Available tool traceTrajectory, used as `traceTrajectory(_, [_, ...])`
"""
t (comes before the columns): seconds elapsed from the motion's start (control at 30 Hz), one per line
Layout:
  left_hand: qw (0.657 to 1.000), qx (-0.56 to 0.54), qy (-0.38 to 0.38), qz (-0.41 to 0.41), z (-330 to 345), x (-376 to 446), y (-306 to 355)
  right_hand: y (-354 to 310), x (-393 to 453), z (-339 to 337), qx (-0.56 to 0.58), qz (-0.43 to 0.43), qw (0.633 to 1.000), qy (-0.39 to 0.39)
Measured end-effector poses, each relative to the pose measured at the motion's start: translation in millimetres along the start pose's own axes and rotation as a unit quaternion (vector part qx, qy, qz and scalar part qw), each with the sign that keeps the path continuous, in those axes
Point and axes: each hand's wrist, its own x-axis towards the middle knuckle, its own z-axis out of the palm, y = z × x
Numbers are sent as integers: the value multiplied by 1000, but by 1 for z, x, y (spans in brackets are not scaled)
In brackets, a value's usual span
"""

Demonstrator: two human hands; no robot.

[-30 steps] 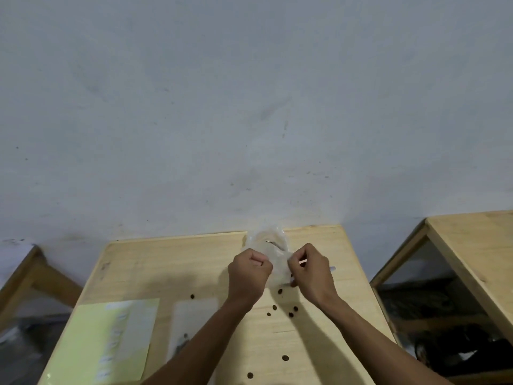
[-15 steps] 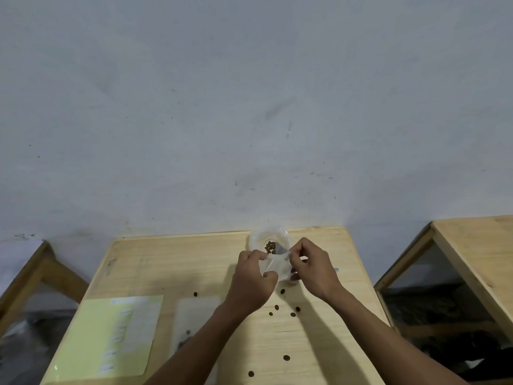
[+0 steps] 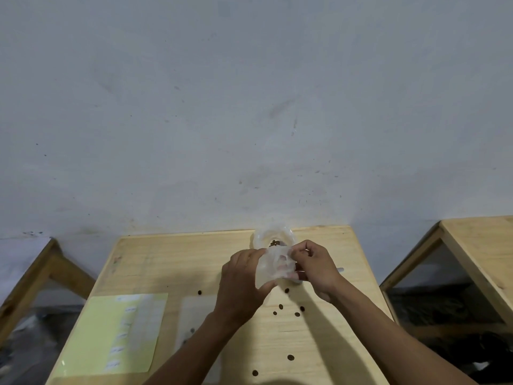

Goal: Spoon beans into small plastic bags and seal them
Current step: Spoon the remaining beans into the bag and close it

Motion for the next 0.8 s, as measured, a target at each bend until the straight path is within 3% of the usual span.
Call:
traceTrajectory(0.13, [999,-19,-19,-27,-1,-1,-12,4,4,-7,-2,15,999,-36])
traceTrajectory(0.2, [998,-25,-35,-56,-1,-4,-25,14,14,-17,-2,23,1000,1])
traceTrajectory(0.27, [996,-26,-44,-79,-1,-7,-38,31,27,-35,-134,-13,988,72])
traceTrajectory(0.33, [994,-20,-54,-97,-4,-8,-50,49,39,-54,-351,-51,931,88])
traceTrajectory(0.4, [990,-15,-71,-117,-6,-6,-58,67,49,-69,-514,-36,855,60])
traceTrajectory(0.47, [985,-17,-100,-136,-6,-4,-64,82,54,-79,-608,-23,792,43])
traceTrajectory(0.53, [982,-21,-129,-138,-4,-2,-69,94,57,-84,-645,-53,760,56])
traceTrajectory(0.73, [974,-3,-209,-88,6,14,-80,95,56,-80,-662,-21,747,49])
traceTrajectory(0.8, [974,0,-220,-64,9,25,-79,87,55,-81,-616,-13,787,6])
